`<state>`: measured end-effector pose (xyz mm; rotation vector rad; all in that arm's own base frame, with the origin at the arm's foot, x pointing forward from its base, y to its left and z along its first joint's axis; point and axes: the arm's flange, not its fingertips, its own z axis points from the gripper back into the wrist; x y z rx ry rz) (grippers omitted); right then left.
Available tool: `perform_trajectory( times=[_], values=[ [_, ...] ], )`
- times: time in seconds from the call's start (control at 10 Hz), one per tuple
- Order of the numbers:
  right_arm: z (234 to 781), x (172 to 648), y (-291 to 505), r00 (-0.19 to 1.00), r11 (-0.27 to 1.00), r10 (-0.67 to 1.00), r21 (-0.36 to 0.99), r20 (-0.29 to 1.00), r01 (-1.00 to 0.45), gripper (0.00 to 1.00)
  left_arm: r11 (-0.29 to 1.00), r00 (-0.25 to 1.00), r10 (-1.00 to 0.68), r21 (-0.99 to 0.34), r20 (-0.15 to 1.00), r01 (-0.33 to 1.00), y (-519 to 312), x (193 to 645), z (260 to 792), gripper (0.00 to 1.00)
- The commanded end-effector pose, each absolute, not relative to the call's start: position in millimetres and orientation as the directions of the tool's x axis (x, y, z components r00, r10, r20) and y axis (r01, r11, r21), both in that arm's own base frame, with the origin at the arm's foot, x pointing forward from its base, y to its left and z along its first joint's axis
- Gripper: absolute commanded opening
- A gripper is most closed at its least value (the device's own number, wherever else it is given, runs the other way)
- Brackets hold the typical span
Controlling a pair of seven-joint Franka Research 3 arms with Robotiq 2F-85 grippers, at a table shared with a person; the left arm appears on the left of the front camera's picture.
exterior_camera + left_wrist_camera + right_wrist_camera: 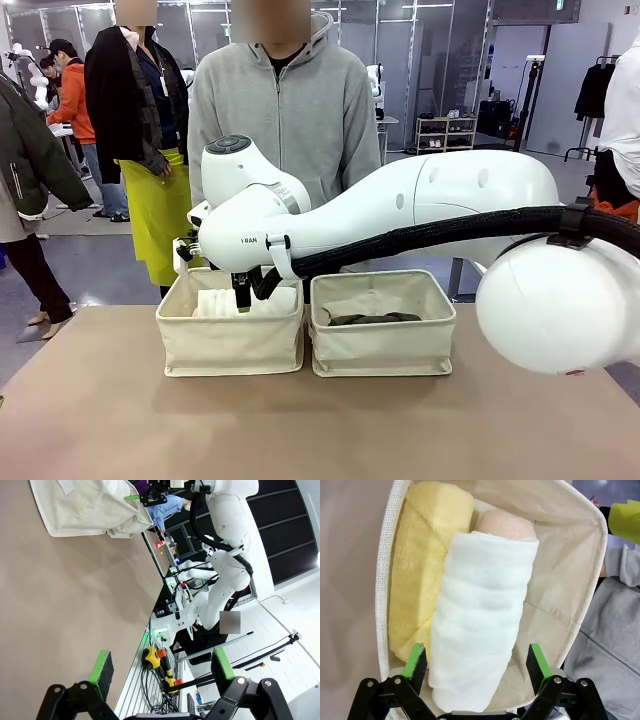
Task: Divide the towels into two baskets.
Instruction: Pick up one hotel-folded towel from the bottom of the table and place it in the Fabric basket indicated by the person.
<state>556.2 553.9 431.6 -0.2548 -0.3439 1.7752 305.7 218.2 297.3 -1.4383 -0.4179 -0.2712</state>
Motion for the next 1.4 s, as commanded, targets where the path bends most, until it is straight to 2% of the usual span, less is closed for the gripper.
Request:
perform_trajectory(
  times=[0.0,0.7,0.9,1.3],
  values=[
    [432.5,555.4,555.9,-0.232,-0.209,0.972,-0.371,0.02,-0.905,1.0,0.124,0.895,0.07,-0.894,0.441,0.431,218.9,302.8,300.9,1.0],
    [431.7,556.2,553.9,-0.228,-0.208,0.974,-0.365,0.013,-0.907,1.0,0.124,0.895,0.07,-0.894,0.441,0.431,218.9,302.8,300.9,1.0],
    [471.8,530.1,525.6,-0.14,-0.089,0.985,-0.391,0.104,-0.916,1.0,0.124,0.895,0.07,-0.894,0.441,0.431,218.9,302.8,300.9,1.0],
    [492.1,471.6,435.2,0.038,0.102,0.94,-0.174,0.338,-0.979,1.0,0.124,0.895,0.07,-0.894,0.441,0.431,218.9,302.8,300.9,1.0]
  ],
)
